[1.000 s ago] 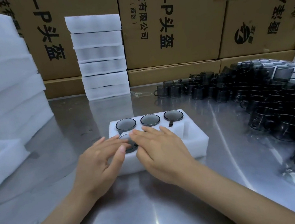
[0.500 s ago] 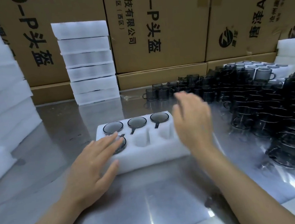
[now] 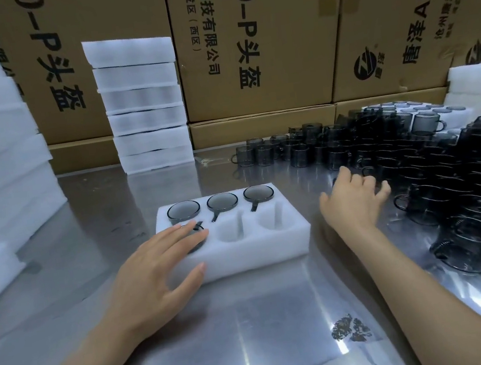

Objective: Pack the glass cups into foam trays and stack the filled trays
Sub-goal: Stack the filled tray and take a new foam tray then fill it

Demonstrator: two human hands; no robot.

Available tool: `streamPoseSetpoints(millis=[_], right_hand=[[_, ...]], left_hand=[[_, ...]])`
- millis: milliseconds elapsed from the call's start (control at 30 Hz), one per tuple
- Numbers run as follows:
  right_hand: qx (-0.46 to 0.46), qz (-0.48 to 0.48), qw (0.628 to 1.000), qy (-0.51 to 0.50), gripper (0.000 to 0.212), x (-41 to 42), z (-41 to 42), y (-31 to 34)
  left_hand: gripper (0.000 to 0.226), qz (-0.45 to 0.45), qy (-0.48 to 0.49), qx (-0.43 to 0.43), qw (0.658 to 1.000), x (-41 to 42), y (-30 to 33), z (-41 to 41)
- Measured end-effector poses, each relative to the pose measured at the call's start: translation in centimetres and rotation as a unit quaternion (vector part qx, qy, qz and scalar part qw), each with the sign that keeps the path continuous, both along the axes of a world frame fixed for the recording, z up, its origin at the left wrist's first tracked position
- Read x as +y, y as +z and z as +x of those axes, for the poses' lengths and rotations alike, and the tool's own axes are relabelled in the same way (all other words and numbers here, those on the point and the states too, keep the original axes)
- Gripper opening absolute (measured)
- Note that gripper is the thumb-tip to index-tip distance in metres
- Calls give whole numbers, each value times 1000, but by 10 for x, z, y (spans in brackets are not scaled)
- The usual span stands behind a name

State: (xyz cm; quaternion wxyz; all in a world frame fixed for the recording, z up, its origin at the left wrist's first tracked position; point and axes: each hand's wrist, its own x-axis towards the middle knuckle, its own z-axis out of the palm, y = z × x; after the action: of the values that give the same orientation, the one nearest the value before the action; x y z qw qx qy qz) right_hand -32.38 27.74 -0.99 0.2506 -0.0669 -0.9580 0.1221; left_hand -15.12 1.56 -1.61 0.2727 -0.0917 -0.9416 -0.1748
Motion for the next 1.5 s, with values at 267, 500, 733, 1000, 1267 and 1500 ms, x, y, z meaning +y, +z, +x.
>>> streamPoseSetpoints(millis=[267,500,733,1000,1267,1500], right_hand=[[6,72,991,112,30,-20,13,7],[246,-140,919,273,7,-27,34,25],[221,-47,822,523,9,-71,76,27],[49,-54,837,542,9,-57,78,25],[82,13,848,523,9,-61,88,34],[126,45,891,433,14,-81,101,22]], left_hand=[[52,-10,-10,11,1000,-3,-3,0],[52,-8,-16,12,1000,-3,-2,-1],[53,-15,-18,15,1000,-1,-1,-3],[54,2,-14,18,1000,-3,-4,-5],[55,-51,-35,56,997,6,-1,-8],[58,-85,-33,68,993,13,0,-13]])
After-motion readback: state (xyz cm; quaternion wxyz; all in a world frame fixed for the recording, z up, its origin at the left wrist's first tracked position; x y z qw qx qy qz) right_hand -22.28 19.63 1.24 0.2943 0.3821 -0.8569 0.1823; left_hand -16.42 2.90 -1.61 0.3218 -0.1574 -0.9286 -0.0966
